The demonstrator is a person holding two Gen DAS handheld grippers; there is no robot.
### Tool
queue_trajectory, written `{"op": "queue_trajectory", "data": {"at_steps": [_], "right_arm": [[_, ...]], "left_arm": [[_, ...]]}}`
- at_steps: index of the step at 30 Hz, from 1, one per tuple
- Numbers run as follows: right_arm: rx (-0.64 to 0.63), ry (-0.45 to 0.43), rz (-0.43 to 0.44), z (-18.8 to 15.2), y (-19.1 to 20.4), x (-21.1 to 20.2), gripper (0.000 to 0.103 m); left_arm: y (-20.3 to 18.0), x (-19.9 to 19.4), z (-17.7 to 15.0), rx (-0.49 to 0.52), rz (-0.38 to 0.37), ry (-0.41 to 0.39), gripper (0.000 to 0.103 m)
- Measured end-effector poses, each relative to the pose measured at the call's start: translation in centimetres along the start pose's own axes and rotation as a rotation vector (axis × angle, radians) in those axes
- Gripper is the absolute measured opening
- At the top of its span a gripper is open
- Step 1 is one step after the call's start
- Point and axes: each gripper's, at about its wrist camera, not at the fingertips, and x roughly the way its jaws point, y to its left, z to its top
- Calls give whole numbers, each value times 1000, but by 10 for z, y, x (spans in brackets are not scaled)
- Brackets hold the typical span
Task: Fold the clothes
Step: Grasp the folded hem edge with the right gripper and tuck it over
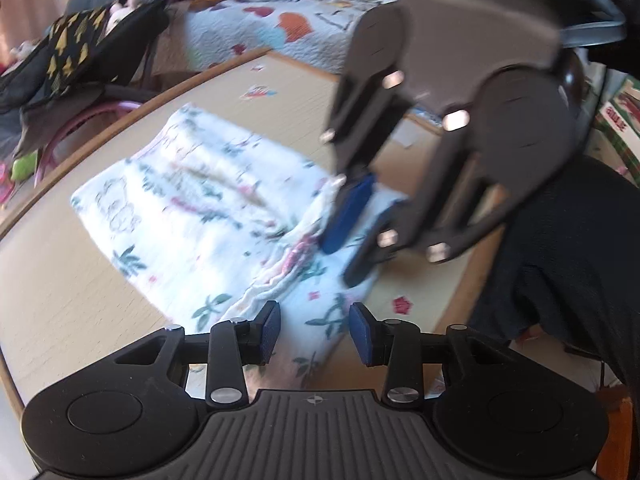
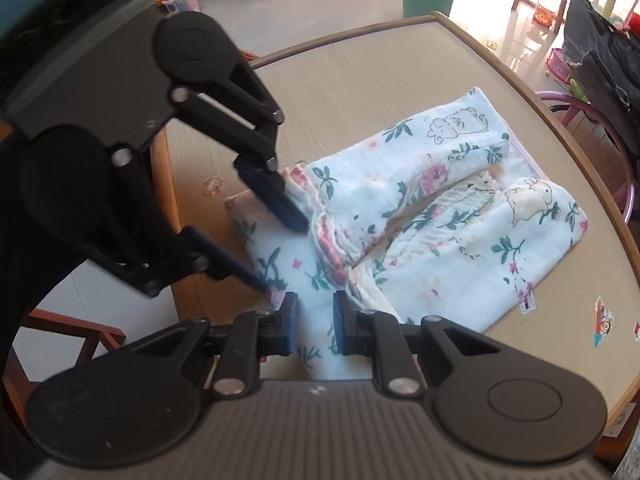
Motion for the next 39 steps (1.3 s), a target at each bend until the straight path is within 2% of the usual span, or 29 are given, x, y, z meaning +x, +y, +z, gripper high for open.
{"op": "queue_trajectory", "data": {"at_steps": [8, 12, 17, 20, 23, 29, 32, 37, 39], "right_arm": [[108, -3, -2, -16, -27, 17, 18], [84, -24, -17, -20, -21, 15, 18], [-42, -33, -63, -21, -1, -1, 20], [-172, -41, -94, -25, 15, -6, 31], [-307, -10, -136, -25, 32, 4, 38], [-512, 44, -244, -33, 54, 23, 38], [-592, 47, -286, -36, 63, 27, 36], [-638, 70, -349, -34, 71, 33, 30], [-592, 78, -337, -30, 68, 35, 16]], "left_arm": [[6, 1, 1, 6, 10, -1, 42], [6, 0, -1, 23, 12, 5, 42], [2, -2, -1, 55, 16, 21, 43], [2, -3, -1, 65, 14, 27, 45], [-2, -3, -1, 91, 15, 33, 48], [-10, -2, -3, 167, 25, 46, 53], [-13, -3, -4, 196, 29, 49, 55], [-14, -5, -5, 197, 27, 43, 56], [-13, -6, -6, 191, 26, 40, 56]]}}
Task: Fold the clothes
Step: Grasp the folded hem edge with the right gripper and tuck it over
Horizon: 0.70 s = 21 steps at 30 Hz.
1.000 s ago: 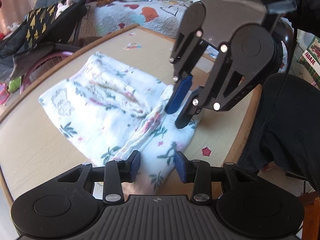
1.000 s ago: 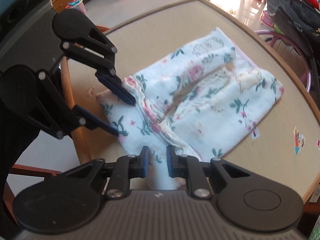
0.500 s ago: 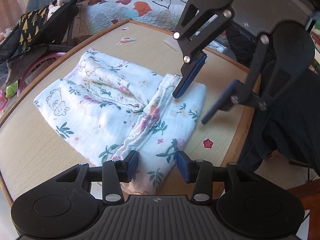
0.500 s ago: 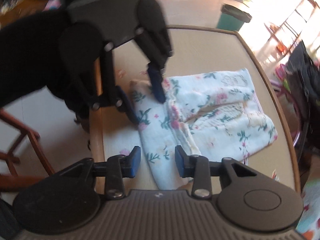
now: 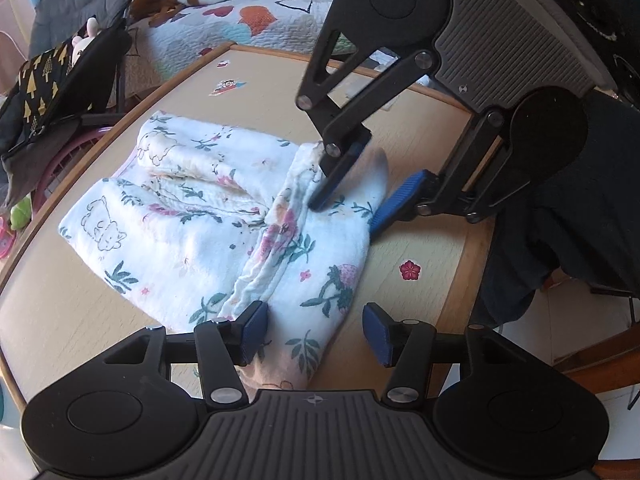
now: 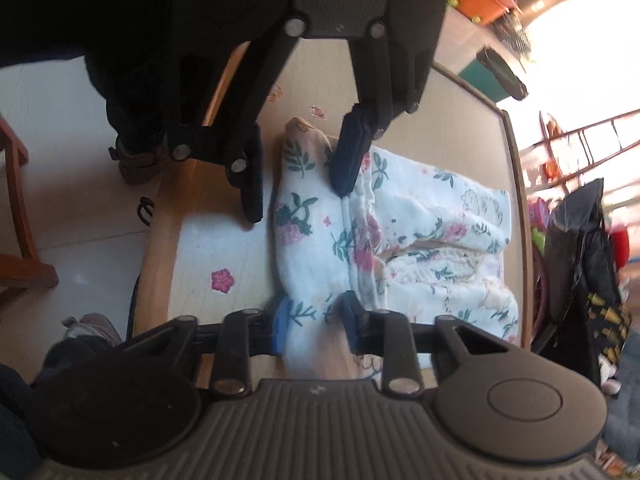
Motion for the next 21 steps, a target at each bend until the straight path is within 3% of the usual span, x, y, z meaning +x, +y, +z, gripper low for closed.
{"op": "queue_trajectory", "data": {"at_steps": [3, 10, 17, 20, 21], "right_arm": [[46, 1, 22, 1, -4, 2, 9], [384, -46, 223, -10, -45, -5, 7], [564, -111, 359, -27, -71, -13, 7], [573, -121, 397, -28, -73, -15, 7], [574, -120, 396, -28, -73, -15, 7]], "left_arm": [[-1, -1, 0, -4, 4, -2, 56], [-10, -8, -2, 91, 41, -16, 56], [-16, -16, -1, 168, 104, -28, 56], [-15, -20, 1, 183, 109, -19, 50], [-15, -21, 2, 180, 102, -19, 44]]}}
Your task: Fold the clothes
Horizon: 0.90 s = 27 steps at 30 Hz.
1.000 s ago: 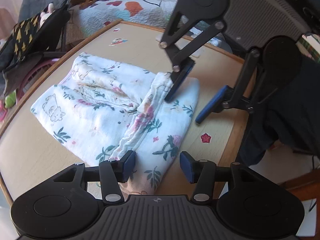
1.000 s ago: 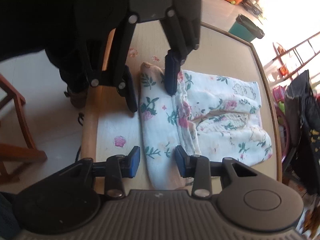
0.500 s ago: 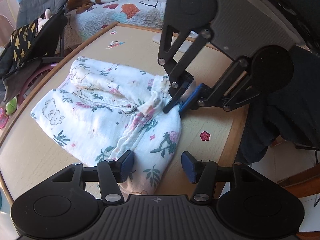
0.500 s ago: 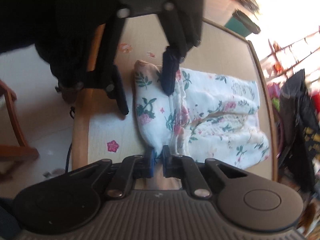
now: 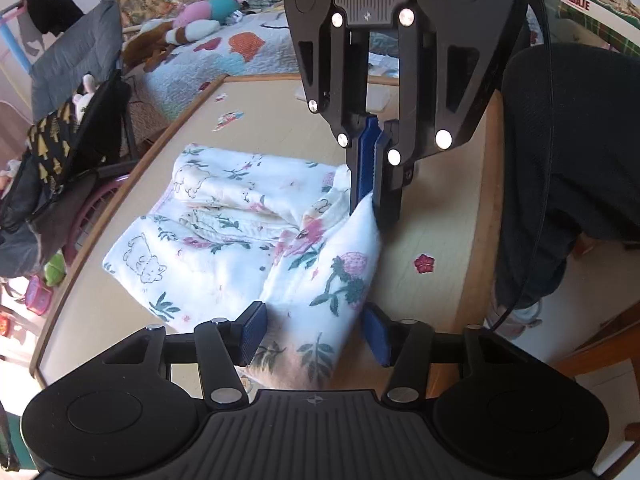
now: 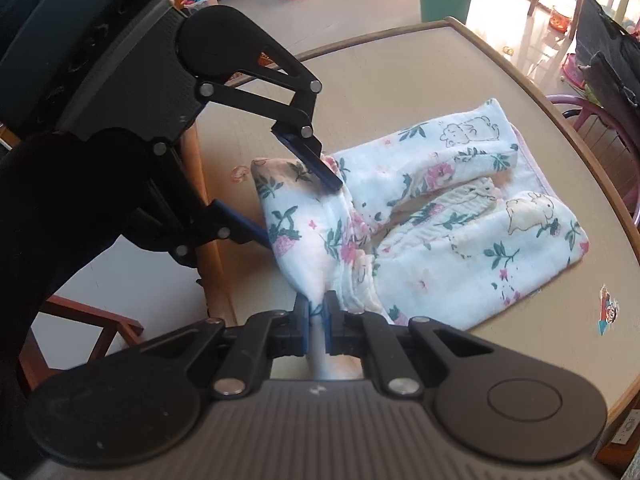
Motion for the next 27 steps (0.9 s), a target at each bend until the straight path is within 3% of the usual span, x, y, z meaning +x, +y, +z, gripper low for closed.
{"op": "queue_trajectory", "data": {"at_steps": [3, 6, 10, 16, 21, 24, 27], "right_arm": [[10, -7, -9, -2, -1, -1, 7], [-15, -21, -41, -4, 4, -3, 9], [-116, -43, -138, -9, 22, -5, 14], [-372, -43, -322, -18, 54, 3, 37], [-478, -44, -380, -18, 70, 20, 39], [-521, -35, -449, -13, 74, 31, 39], [-534, 3, -460, -10, 73, 39, 36]], "left_arm": [[2, -1, 2, -5, -9, 14, 22], [6, -1, 4, -37, -29, 22, 15], [15, -1, 7, -118, -75, 38, 14], [24, -2, 9, -238, -123, 57, 14], [32, 0, 8, -328, -157, 62, 14], [33, 2, 8, -342, -178, 59, 14], [32, 3, 7, -341, -184, 60, 14]]}}
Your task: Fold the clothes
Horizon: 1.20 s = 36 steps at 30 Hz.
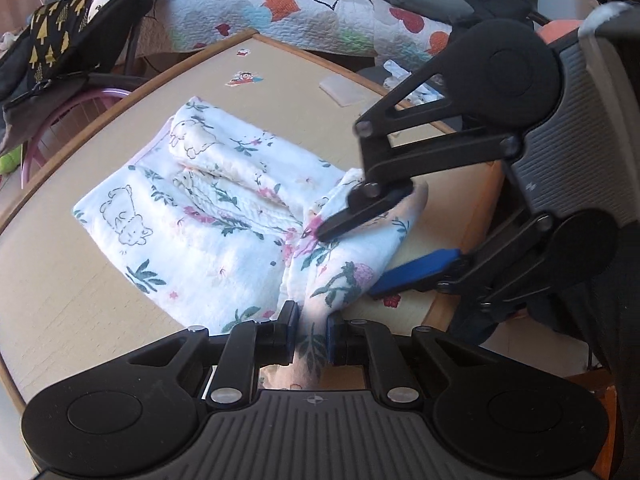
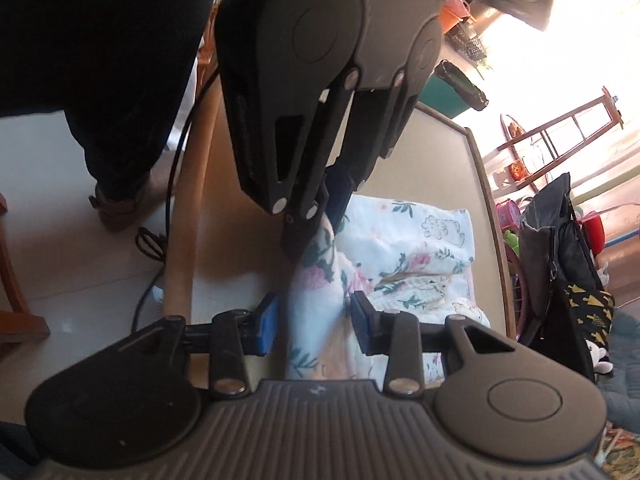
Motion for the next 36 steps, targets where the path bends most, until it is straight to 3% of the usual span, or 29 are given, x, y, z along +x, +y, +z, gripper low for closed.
{"op": "queue_trajectory", "data": {"at_steps": [2, 3, 6, 8, 14, 19, 25, 36], "right_arm": [[24, 25, 21, 1, -4, 6, 30], [45, 34, 33, 1, -7, 8, 22], [126, 49, 84, 1, -19, 10, 16], [179, 57, 137, 0, -28, 10, 15], [383, 51, 331, -7, -61, 9, 14], [465, 47, 510, -8, -82, 7, 14], [571, 66, 655, -13, -115, 19, 14], [722, 131, 722, -27, -150, 51, 14]], "left_arm": [[-1, 0, -1, 8, -1, -2, 14], [-3, -1, -2, 21, -2, -4, 14], [-10, -4, -6, 66, 15, -10, 16], [-17, -8, -9, 115, 35, -23, 22], [-30, -25, -18, 201, 63, -45, 22], [-34, -36, -25, 240, 48, -29, 24], [-25, -35, -30, 219, 39, -22, 34], [-6, -22, -31, 60, 76, -51, 35]]}}
